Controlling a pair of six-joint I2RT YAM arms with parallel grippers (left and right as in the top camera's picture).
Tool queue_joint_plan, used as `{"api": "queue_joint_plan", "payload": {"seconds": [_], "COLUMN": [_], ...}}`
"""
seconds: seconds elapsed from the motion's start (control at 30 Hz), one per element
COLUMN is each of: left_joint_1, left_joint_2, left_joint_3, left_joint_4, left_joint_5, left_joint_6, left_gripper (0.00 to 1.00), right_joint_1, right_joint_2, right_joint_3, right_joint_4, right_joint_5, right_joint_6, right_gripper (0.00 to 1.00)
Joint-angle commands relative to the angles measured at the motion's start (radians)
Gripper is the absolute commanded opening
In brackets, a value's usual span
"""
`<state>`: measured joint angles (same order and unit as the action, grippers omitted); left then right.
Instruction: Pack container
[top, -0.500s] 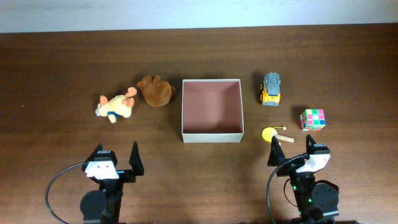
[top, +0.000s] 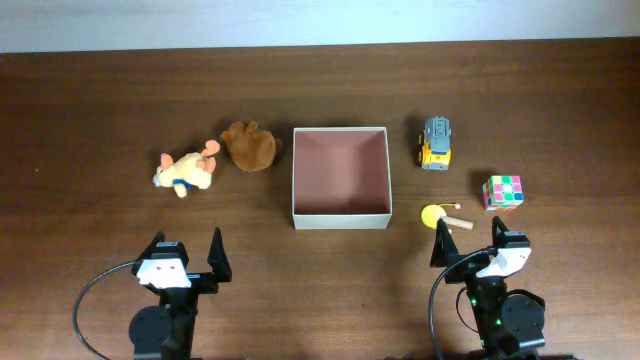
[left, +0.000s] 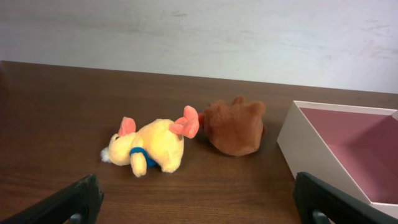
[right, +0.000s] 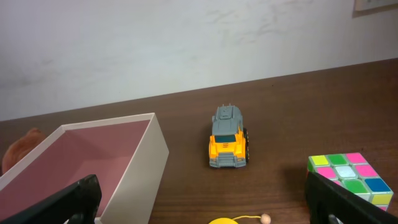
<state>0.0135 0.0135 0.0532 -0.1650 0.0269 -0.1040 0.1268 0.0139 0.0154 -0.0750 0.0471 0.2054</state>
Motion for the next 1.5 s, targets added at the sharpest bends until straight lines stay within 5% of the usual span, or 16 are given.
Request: {"api": "queue_joint_plan", "payload": {"seconds": [0.0,1.47], "left_joint_1": [0.005,0.005], "left_joint_2": [-0.008,-0.008], "left_joint_3": [-0.006,-0.006], "left_joint_4": [0.004,0.004], "left_joint_5": [0.011,0.011], "left_joint_6": [0.016,0.016], "left_gripper": [1.00,1.00], "right_joint_1": [-0.005,-0.003], "right_joint_2": [-0.011,-0.003], "right_joint_3": [-0.010,0.088], "right_joint_4": [-0.003,-0.027], "right_joint_5": [-0.010,-0.126], "right_joint_6": [-0.007,-0.007], "right_gripper": [0.99,0.99]}}
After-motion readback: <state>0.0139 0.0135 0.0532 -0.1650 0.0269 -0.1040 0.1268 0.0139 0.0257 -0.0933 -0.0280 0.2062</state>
